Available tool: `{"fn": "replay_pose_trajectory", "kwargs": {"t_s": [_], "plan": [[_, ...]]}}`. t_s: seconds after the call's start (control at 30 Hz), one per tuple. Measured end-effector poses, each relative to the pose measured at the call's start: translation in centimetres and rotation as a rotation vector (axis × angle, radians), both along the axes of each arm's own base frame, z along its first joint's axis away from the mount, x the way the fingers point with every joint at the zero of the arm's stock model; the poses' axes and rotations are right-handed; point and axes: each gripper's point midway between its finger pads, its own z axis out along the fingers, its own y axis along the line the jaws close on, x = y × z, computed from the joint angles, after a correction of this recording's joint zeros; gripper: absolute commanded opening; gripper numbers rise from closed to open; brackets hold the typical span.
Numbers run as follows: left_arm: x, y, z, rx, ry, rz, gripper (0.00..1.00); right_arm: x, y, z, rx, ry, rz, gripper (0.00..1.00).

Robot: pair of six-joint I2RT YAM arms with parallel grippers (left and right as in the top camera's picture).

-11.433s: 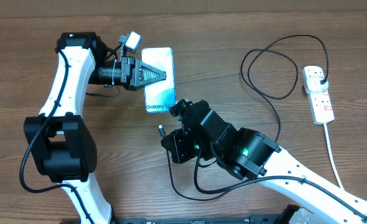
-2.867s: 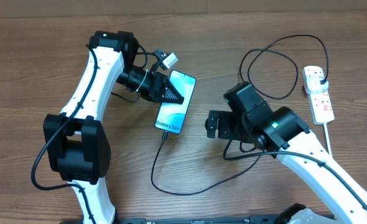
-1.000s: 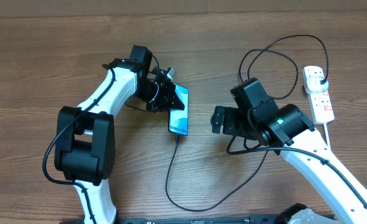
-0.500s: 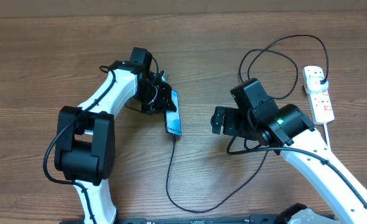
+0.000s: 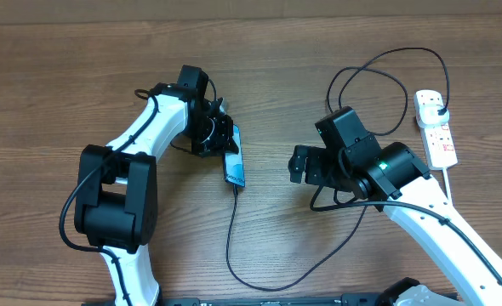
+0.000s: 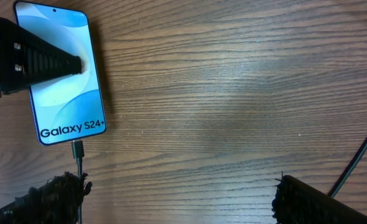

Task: Plug charger to phone and switch on socket
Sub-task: 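Lower the phone with the left gripper toward the table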

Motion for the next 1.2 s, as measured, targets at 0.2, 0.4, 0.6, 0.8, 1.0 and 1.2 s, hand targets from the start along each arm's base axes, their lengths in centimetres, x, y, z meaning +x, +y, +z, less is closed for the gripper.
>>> {"fn": "replay_pose_trajectory", "kwargs": {"t_s": [0.2, 0.4, 0.6, 0.8, 1.0, 1.2], "plan": [[0.0, 0.1, 0.0, 0.004, -0.001, 0.000, 0.04, 0.0, 0.0, 0.0, 0.001, 0.002, -0.005, 1.00], [0.1, 0.3, -0.2, 0.019, -0.004, 0.001, 0.04, 0.2, 0.1, -0.2, 0.013, 0.008, -0.034, 1.00], [0.1, 0.3, -0.2, 0.020, -0.005, 0.001, 0.04, 0.3, 0.2, -0.9, 0.002, 0.032, -0.044, 1.00], [-0.1, 0.3, -0.2, 0.022, 0.005, 0.001, 0.04, 0.3, 0.2, -1.0, 0.001, 0.036, -0.045, 1.00], [-0.2, 0.4, -0.2, 0.027, 0.007, 0.001, 0.04, 0.3, 0.2, -1.0, 0.001, 0.036, -0.045, 1.00], [-0.3, 0.5, -0.3, 0.031, 0.011, 0.001, 0.04, 0.3, 0.2, -1.0, 0.002, 0.036, -0.046, 1.00]]}}
